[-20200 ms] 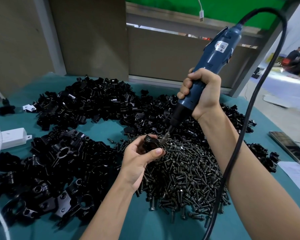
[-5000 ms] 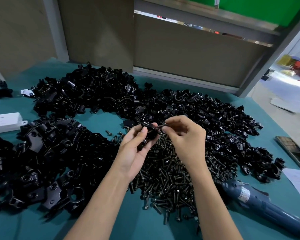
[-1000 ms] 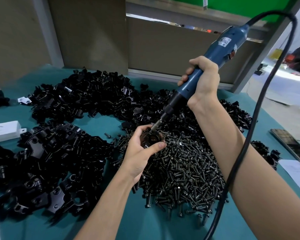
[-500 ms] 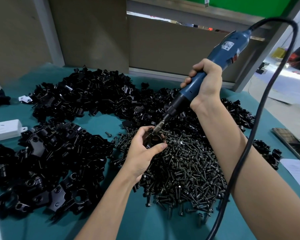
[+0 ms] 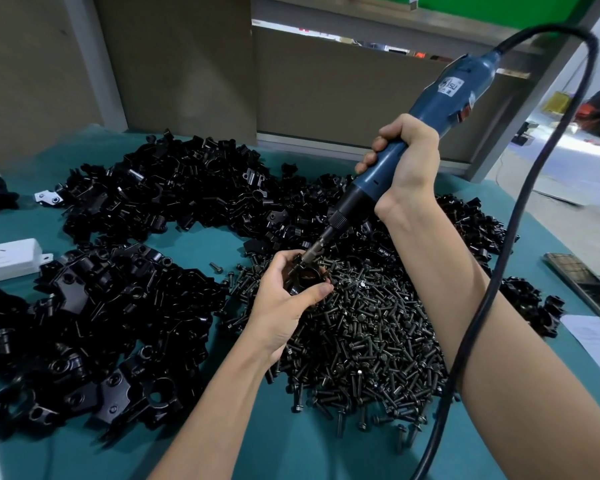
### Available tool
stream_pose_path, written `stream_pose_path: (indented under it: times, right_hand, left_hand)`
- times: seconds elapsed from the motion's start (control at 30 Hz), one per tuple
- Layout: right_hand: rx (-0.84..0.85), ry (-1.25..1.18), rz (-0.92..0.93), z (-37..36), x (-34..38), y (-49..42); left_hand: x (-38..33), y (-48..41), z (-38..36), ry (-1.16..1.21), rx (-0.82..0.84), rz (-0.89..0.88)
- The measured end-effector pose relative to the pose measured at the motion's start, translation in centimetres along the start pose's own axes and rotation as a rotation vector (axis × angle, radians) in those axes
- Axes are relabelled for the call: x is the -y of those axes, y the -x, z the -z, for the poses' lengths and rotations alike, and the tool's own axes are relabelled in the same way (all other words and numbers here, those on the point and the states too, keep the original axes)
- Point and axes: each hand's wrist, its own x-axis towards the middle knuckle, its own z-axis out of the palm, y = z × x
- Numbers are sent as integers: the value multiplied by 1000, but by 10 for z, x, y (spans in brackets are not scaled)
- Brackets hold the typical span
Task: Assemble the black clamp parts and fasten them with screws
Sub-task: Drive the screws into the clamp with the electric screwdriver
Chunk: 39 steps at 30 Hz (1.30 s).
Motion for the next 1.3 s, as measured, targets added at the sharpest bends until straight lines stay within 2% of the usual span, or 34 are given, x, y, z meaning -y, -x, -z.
stream_pose_path:
  times: [1.07,1.3]
  right_hand:
    - [-5,32,36,-3,-6,4]
    - [29,51,66,-7,-5,7]
  left_hand:
    - [3,-1,1,37,3,-62]
    - [0,2,-2,121,32,-61]
